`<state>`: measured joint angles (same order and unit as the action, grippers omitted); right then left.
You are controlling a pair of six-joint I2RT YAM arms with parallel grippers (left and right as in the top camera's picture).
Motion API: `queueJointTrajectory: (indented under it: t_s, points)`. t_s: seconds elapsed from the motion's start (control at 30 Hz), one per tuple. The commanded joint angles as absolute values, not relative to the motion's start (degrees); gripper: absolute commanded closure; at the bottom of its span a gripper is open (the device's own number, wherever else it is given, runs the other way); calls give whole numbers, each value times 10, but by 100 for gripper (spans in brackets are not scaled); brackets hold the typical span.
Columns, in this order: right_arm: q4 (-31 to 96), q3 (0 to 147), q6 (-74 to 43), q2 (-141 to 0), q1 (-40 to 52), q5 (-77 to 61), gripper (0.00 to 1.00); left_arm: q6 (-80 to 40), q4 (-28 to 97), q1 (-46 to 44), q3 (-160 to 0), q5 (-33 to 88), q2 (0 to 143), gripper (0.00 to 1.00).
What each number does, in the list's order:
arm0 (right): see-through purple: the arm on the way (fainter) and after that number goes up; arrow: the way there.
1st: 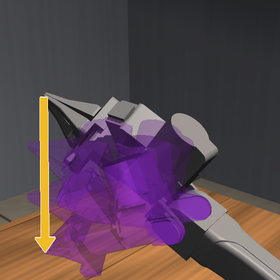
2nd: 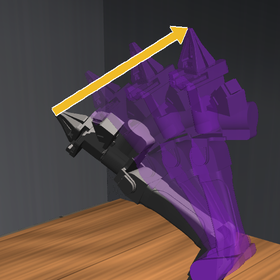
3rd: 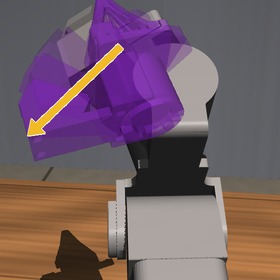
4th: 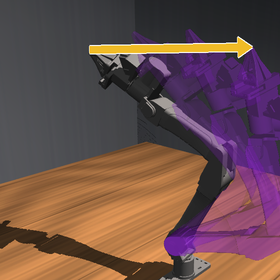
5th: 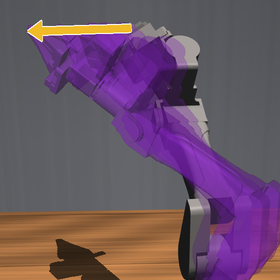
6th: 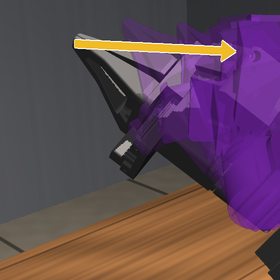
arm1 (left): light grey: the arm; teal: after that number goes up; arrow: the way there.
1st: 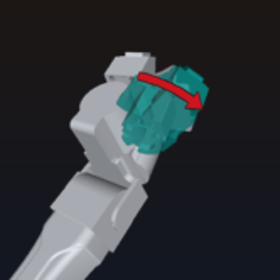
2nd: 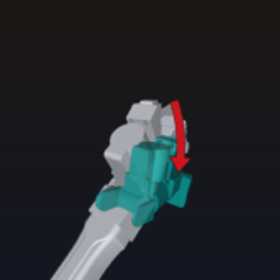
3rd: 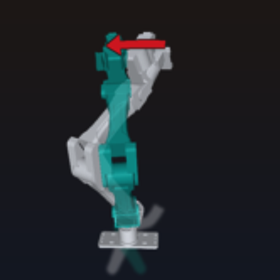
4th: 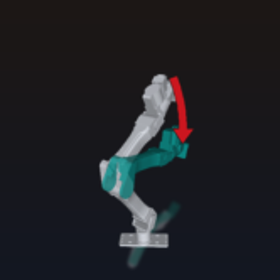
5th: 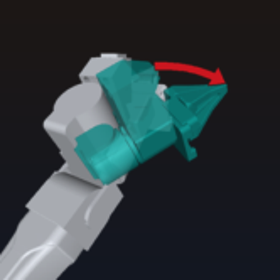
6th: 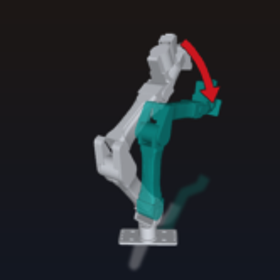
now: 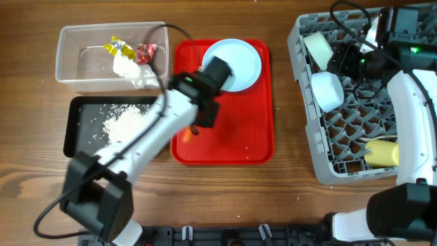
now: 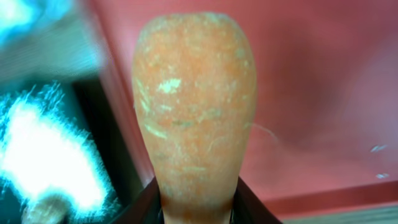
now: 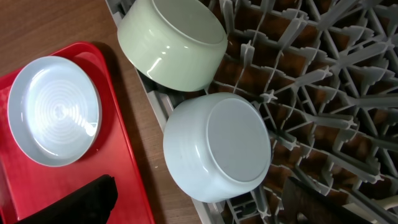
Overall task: Sort waste into correct bins and load items into the dishwasher rack
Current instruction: 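Grasp the carrot with the left gripper and drop it on the black tray, then grasp the light-blue plate with both grippers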
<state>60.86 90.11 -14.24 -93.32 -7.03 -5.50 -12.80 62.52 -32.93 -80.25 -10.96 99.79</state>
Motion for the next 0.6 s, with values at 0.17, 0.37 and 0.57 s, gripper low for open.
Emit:
queueJointTrajectory:
  t_s: [0.17, 0.37, 0.57]
  points:
    - [609, 903, -135, -933, -73, -49, 12, -241, 707, -50, -760, -131, 994, 71]
    - [610, 903, -135, -933, -73, -49, 12, -281, 590, 62, -637, -92, 994, 71]
    - [615, 903, -135, -933, -73, -49, 12, -294, 517, 65, -606, -90, 995, 37]
